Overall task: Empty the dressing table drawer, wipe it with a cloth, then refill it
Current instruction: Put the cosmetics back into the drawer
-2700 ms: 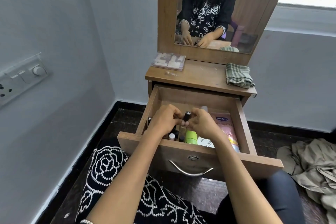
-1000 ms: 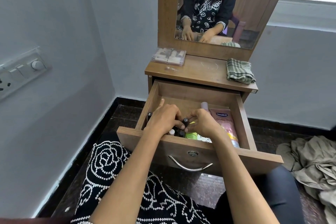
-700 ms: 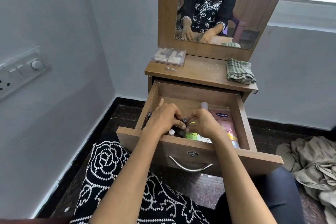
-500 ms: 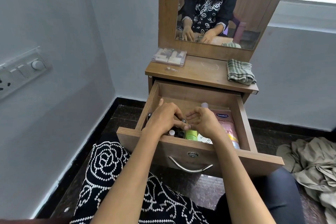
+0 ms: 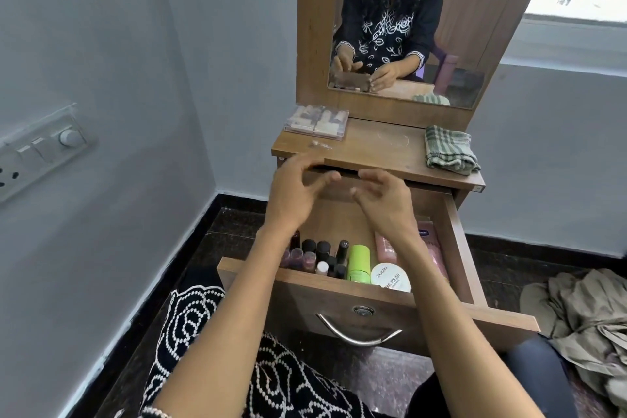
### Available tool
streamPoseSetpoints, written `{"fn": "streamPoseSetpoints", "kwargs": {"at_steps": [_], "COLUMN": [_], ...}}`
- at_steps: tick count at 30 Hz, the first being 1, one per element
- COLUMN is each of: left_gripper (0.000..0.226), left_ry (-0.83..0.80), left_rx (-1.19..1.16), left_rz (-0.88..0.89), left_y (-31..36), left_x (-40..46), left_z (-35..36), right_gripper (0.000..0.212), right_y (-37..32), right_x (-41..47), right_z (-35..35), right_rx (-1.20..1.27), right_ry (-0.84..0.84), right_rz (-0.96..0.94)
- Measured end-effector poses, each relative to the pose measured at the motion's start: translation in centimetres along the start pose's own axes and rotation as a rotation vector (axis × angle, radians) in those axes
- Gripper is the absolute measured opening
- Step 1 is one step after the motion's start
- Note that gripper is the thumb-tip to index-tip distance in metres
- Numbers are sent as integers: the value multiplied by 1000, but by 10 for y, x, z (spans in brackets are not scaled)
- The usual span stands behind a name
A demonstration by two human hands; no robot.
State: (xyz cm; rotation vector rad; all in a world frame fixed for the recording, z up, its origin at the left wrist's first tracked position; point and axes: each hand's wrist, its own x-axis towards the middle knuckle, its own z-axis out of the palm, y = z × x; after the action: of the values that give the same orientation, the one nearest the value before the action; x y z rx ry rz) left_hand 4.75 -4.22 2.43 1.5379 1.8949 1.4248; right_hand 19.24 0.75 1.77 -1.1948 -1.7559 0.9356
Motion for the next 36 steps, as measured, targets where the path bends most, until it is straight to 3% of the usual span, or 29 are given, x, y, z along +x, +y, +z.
{"fn": "streamPoseSetpoints", "kwargs": {"at_steps": [4,7,12,18,23,26,36], "left_gripper": [58,72,86,72,44,44,37], "left_ry": [128,98,16,0,76,103,200], "left_rx": [59,32,39,208,269,275,-80], "left_rz": [22,-66,-222,-271,-227,-237,-349], "left_y": [-4,-11,-28,-47,-50,-46,-43], "left_x": [50,82,117,130,129,128,128], "left_z": [-10,-13,-8,2,7,6,2], "right_gripper": [47,65,54,39,38,35,45], "right_y": [-21,-35,-40,-30,-22,-22,-27], "right_x": [36,60,93,118,122,124,124], "right_z": [10,20,36,56,66,66,60], "right_rx": [15,-36,-113,-244,-397,-382,-91], "right_ry": [51,19,-29,-27,53,74,161], "right_rz": [-33,-2,56,75,119,144,213]}}
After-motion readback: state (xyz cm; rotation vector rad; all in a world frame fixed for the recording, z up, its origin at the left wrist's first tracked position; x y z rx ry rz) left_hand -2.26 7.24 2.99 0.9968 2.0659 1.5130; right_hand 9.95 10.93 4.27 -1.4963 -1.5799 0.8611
